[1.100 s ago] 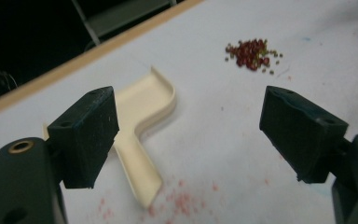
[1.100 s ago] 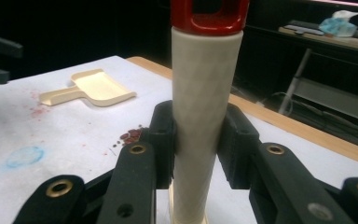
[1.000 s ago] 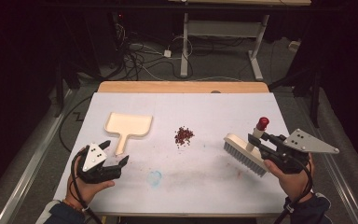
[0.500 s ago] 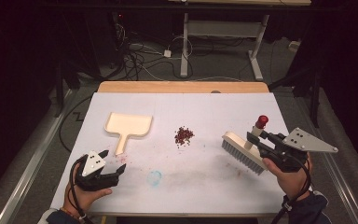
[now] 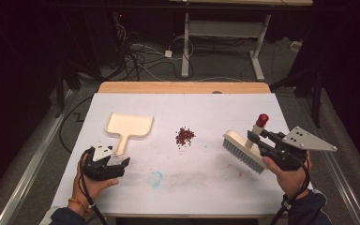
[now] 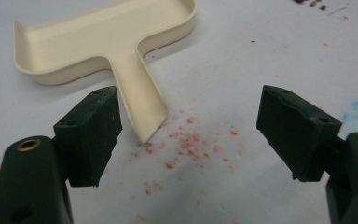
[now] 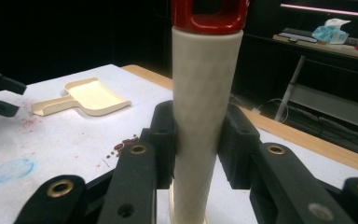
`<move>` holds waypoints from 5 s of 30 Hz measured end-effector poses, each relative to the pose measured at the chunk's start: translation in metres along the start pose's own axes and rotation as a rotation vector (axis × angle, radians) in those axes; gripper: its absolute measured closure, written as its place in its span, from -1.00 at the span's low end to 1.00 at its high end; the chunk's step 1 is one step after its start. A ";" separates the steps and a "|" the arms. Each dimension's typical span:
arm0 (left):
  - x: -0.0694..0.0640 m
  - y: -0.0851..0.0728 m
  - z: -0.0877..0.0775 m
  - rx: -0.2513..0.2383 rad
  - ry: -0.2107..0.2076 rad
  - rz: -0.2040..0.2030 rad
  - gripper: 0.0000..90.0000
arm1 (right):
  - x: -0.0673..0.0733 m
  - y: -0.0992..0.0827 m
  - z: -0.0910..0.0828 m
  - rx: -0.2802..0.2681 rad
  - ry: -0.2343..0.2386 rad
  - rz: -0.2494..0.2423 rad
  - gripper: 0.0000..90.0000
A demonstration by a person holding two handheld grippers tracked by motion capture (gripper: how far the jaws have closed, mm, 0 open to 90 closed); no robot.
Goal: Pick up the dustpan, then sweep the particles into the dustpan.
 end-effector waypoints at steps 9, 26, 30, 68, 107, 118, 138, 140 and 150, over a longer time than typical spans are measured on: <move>0.031 0.011 0.032 0.060 0.004 -0.126 -0.53 | 0.000 0.001 0.000 -0.001 -0.001 -0.001 0.55; 0.062 0.017 0.057 0.135 0.070 -0.257 -0.02 | 0.001 -0.003 0.002 0.020 0.004 0.001 0.55; 0.062 0.018 0.058 0.144 0.073 -0.252 0.16 | 0.002 -0.003 0.002 0.020 0.007 0.003 0.55; -0.005 0.020 -0.004 0.173 -0.042 -0.050 0.43 | 0.001 -0.006 0.005 0.031 0.012 0.025 0.55; -0.062 -0.024 0.000 0.322 -0.191 0.052 0.42 | 0.011 -0.010 0.031 0.052 0.038 0.032 0.55; -0.062 -0.026 0.002 0.330 -0.193 0.052 0.42 | 0.019 -0.008 0.038 0.051 0.053 0.027 0.55; -0.062 -0.028 0.003 0.339 -0.198 0.047 0.42 | 0.029 0.018 0.092 0.035 0.064 -0.038 0.55; -0.063 -0.027 0.003 0.338 -0.194 0.048 0.42 | 0.028 0.023 0.103 0.031 0.055 -0.043 0.55; -0.062 -0.027 0.006 0.350 -0.200 0.058 0.42 | 0.026 0.030 0.156 0.038 0.009 -0.037 0.55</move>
Point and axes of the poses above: each handheld gripper's, and its own axes: z roughly forward along the jaws, y roughly out of its top, x roughly to its left, the point moved 10 cm from there along z, roughly forward along the jaws, and after that the axes turned 15 degrees about -y, right-handed, at the moved point
